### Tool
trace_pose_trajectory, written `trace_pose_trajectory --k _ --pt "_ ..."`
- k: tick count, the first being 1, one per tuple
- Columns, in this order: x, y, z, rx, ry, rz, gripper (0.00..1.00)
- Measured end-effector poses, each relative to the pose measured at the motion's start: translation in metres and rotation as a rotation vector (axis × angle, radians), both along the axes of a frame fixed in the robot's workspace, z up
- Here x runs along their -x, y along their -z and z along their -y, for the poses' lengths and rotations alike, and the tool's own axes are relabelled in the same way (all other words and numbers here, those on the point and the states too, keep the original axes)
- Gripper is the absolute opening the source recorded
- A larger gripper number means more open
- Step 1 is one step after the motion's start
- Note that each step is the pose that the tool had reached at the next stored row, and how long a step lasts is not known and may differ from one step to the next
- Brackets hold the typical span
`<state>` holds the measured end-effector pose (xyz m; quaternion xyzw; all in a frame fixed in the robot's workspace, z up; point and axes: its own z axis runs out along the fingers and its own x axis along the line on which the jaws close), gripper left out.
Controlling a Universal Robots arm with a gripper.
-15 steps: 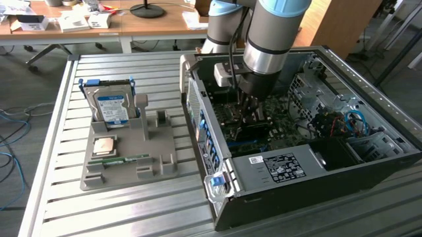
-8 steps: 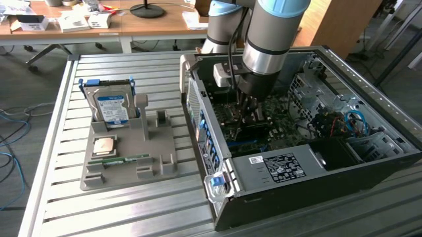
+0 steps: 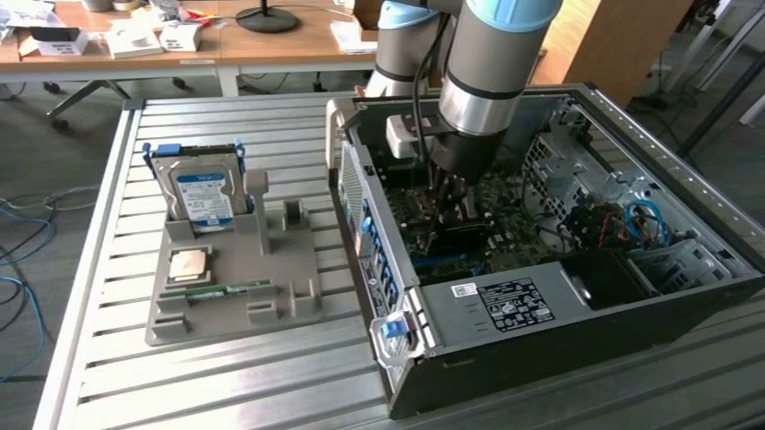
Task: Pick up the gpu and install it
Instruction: 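Press down on the gpu until it lock into place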
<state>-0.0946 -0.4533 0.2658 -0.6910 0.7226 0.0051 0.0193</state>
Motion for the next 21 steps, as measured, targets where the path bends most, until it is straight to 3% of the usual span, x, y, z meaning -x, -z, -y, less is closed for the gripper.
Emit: trace_pose_trajectory --k 21 --pt "0.0014 0.0002 0.0000 -0.0017 0.000 0.0014 0.11"
